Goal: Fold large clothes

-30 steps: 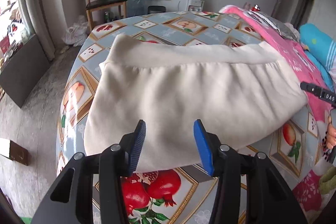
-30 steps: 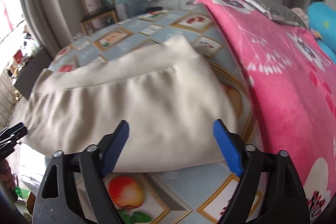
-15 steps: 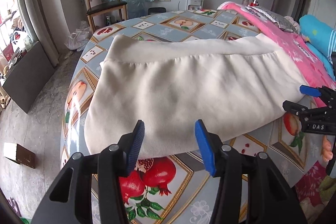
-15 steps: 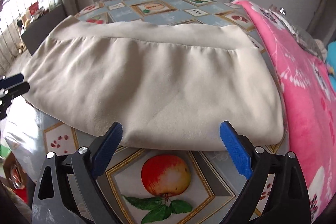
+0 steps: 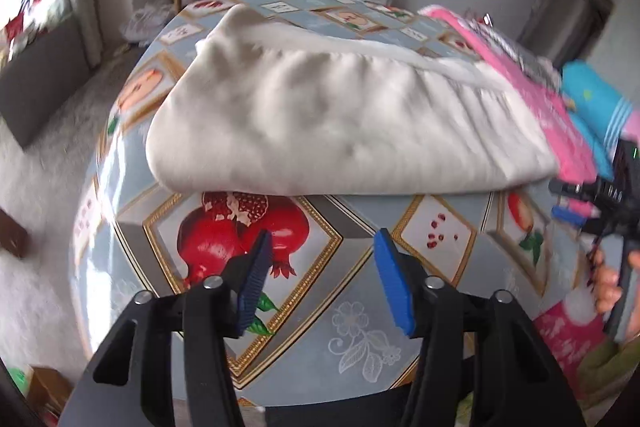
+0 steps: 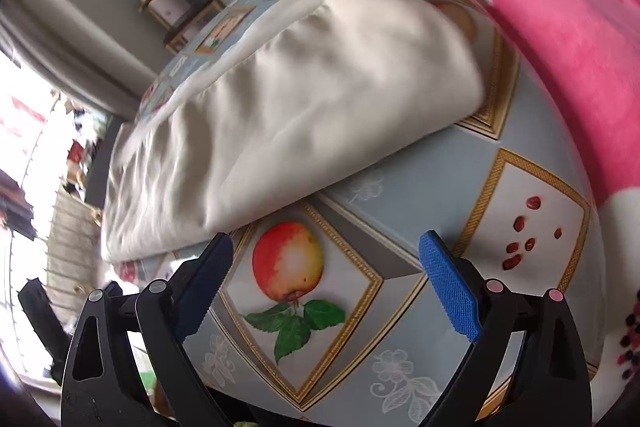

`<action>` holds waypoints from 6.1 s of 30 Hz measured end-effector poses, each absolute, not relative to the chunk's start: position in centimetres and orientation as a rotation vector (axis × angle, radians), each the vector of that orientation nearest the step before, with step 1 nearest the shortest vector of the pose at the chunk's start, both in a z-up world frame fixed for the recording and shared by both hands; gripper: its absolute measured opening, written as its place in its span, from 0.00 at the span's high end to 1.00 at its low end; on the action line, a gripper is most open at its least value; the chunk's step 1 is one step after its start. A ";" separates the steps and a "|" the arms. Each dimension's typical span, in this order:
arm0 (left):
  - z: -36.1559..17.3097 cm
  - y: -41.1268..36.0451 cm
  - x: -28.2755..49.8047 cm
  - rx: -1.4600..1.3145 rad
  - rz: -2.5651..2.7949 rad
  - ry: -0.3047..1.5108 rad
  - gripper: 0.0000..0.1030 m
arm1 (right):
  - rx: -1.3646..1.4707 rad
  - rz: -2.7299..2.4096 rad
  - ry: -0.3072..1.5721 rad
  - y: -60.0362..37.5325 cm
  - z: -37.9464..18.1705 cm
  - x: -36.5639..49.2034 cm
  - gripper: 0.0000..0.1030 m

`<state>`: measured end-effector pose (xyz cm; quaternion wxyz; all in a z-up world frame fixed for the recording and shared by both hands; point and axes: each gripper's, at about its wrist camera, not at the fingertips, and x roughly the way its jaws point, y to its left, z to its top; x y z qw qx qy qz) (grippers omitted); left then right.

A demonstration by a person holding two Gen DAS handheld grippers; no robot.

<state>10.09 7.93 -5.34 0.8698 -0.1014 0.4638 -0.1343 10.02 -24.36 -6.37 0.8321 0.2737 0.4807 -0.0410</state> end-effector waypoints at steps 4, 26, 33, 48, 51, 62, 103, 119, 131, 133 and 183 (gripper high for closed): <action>-6.3 10.2 11.1 -0.406 -0.282 0.962 0.42 | 0.671 -0.061 0.981 -25.3 -6.4 10.5 0.12; -7.4 11.2 15.8 -0.616 -0.164 0.857 0.41 | 0.897 -0.129 0.808 -28.1 -8.3 12.4 0.64; -7.5 11.2 17.6 -0.609 -0.154 0.858 0.41 | 0.896 -0.121 0.806 -28.4 -8.1 14.2 0.69; -7.5 12.6 17.7 -0.639 -0.151 0.889 0.42 | 0.995 -0.121 0.857 -30.7 -7.1 12.1 0.52; -7.5 13.2 17.1 -0.671 -0.164 0.898 0.42 | 1.135 -0.124 0.816 -32.5 -7.6 10.5 0.51; -7.3 13.1 16.9 -0.691 -0.120 0.880 0.42 | 1.248 -0.165 0.768 -34.7 -8.4 12.7 0.59; 0.8 4.1 23.3 0.004 -0.253 0.797 0.40 | 0.029 0.048 0.896 -17.0 -0.5 23.8 0.19; -2.5 2.1 24.0 0.092 -0.183 0.911 0.38 | 0.036 0.036 0.952 -16.7 -1.8 19.9 0.16; 2.0 1.3 14.1 0.009 -0.342 0.798 0.15 | 0.066 0.005 0.851 -15.3 2.1 11.3 0.12; 3.4 1.2 12.9 -0.037 -0.385 0.754 0.09 | 0.055 -0.005 0.813 -15.2 3.4 10.2 0.10; 2.3 1.8 5.5 0.010 0.090 0.891 0.05 | 0.054 -0.201 0.801 -13.2 3.9 0.4 0.07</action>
